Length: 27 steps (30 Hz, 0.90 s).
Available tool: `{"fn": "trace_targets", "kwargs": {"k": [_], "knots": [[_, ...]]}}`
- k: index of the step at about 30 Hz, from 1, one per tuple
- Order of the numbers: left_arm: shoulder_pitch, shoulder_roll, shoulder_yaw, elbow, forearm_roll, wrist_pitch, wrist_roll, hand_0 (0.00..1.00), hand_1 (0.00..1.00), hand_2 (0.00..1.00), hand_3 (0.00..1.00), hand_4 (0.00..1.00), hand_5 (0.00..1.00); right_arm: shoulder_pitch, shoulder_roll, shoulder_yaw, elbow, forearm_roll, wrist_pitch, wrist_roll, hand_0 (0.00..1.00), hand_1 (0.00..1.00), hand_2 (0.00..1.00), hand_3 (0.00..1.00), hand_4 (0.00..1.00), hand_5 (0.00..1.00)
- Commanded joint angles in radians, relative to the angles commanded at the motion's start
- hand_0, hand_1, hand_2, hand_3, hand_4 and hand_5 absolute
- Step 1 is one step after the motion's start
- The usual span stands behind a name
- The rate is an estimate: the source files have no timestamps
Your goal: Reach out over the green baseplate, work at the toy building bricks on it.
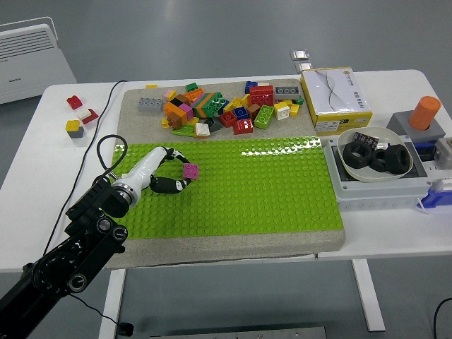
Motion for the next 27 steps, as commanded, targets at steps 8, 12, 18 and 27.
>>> {"fn": "trace_targets", "kwargs": {"k": [8, 12, 18, 27], "knots": [[0.004, 0.004, -0.014, 0.001, 0.018, -0.027, -0.022, 0.929, 0.901, 0.911, 0.61, 0.711, 0.126, 0.0, 0.0, 0.002, 0.0, 0.0, 0.0, 0.0, 0.667, 0.668, 0.733, 0.759, 0.764, 0.989], [0.004, 0.005, -0.01, 0.007, 0.018, -0.029, -0.025, 0.932, 0.904, 0.918, 0.629, 0.766, 0.176, 0.001, -0.001, 0.001, 0.0, 0.0, 0.0, 0.0, 0.667, 0.668, 0.734, 0.759, 0.767, 0.988], [0.002, 0.001, -0.005, 0.018, 0.023, -0.025, -0.028, 0.933, 0.907, 0.921, 0.661, 0.814, 0.204, 0.001, 0.0, 0.002, 0.0, 0.0, 0.0, 0.0, 0.667, 0.668, 0.733, 0.759, 0.766, 0.984], [0.003, 0.0, -0.008, 0.02, 0.035, -0.032, -0.031, 0.936, 0.914, 0.933, 0.724, 0.874, 0.221, 0.001, -0.001, -0.006, 0.0, 0.0, 0.0, -0.001, 0.667, 0.668, 0.731, 0.759, 0.767, 0.982]]}}
